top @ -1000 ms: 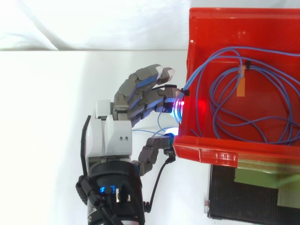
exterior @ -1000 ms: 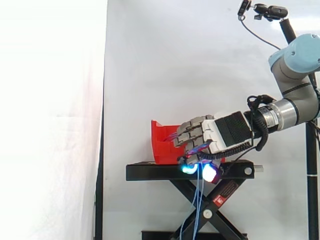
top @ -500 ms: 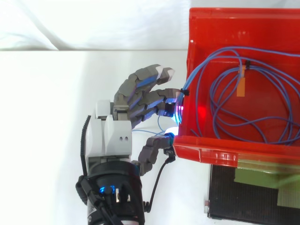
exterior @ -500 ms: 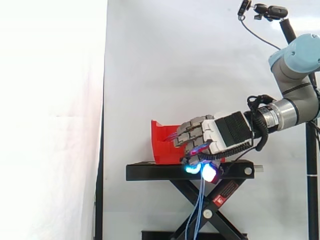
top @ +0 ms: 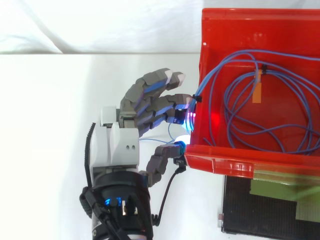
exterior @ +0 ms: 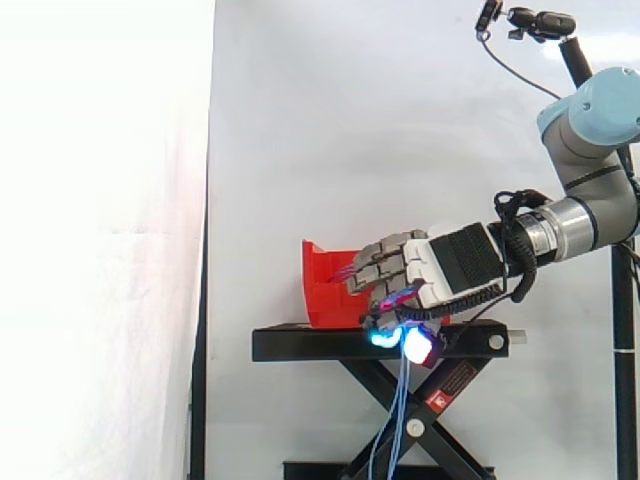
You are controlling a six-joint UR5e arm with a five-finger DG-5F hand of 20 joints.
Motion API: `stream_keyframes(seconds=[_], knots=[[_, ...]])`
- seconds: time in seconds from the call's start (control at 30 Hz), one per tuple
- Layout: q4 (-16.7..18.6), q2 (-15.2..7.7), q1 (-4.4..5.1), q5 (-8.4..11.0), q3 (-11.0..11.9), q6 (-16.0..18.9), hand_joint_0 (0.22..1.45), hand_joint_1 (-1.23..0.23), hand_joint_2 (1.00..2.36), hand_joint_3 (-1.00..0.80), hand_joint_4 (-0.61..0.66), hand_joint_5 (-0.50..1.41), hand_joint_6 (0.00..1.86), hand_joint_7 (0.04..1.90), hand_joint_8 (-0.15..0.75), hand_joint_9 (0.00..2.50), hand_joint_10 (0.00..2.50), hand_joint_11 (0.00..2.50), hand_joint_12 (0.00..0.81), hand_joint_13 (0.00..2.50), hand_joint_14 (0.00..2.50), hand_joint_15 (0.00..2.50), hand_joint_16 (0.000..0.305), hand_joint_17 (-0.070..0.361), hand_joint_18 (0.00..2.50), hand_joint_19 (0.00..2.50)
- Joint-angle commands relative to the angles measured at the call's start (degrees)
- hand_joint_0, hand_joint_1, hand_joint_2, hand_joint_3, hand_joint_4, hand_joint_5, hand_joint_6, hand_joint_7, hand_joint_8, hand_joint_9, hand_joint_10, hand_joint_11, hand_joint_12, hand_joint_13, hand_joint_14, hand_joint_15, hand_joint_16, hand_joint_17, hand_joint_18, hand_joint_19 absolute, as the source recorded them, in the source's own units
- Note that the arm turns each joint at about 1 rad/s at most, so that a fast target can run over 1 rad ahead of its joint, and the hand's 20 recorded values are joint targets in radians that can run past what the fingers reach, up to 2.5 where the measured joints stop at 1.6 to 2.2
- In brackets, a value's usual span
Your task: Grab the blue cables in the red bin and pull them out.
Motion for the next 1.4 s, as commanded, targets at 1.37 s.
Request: stream_keyframes(seconds=[1.37], knots=[[-2.0,0.08,-0.09,-0.53,1.22,0.0,0.76,-0.8,1.0,-1.0,0.18,0.93,0.02,0.59,0.23,1.04,0.02,0.48,0.304,0.81,0.02,0.45,0.039,0.087,0.6,0.59]])
